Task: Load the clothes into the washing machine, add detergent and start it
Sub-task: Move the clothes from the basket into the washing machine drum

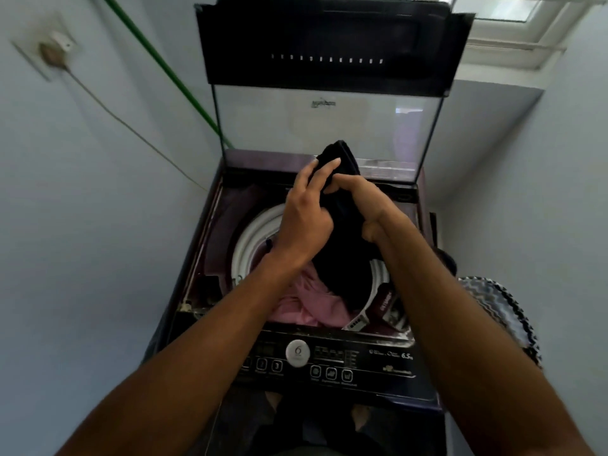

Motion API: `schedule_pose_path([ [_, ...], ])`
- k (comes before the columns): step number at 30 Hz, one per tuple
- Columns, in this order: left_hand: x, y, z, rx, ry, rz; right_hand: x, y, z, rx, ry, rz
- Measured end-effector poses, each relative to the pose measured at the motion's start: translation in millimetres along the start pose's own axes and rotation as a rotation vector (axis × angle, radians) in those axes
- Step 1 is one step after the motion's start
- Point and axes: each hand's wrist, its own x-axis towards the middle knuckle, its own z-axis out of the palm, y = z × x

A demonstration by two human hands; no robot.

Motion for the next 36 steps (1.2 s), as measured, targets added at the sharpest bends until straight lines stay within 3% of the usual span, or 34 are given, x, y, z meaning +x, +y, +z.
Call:
schedule_pose_path([
  [3,-2.3,-21.2,-11.8,0.046,-0.015,-0.051,14.2,12.8,16.3,-0.024,-0.041,0.063],
  [7,-13.6,-46.2,-7.0,0.053,-0.15,-0.171,32.4,43.8,18.6,-0.067,-0.044,0.199],
  [12,-30.5,-80.5,12.3,0.165,-0.533,-0.284,41.3,86.8,-1.8,-0.38,0.095,0.343],
  [14,-36.6,-84.6,20.8,0.187,-0.617,-0.288,38.7,95.4,-13.4,-0.479,0.174,0.364],
  [18,-33.6,-77.6,37.6,0.19,-0.632,-0.256,37.0,92.6,-34.9,-0.438,0.316,0.236],
  [24,-15.4,-39.9,74.4,0.133,-0.655,-0.095,21.5,77.2,-90.0,-0.713,0.686,-0.106],
  [30,-16.8,4.8,123.9,0.087,-0.717,0.015,0.1,86.6,-139.0,-0.843,0.806,-0.022],
  [36,-25.9,17.9,164.0,0.136,-0.763,0.037,-7.4,103.0,-180.8,-0.602,0.673,0.199],
])
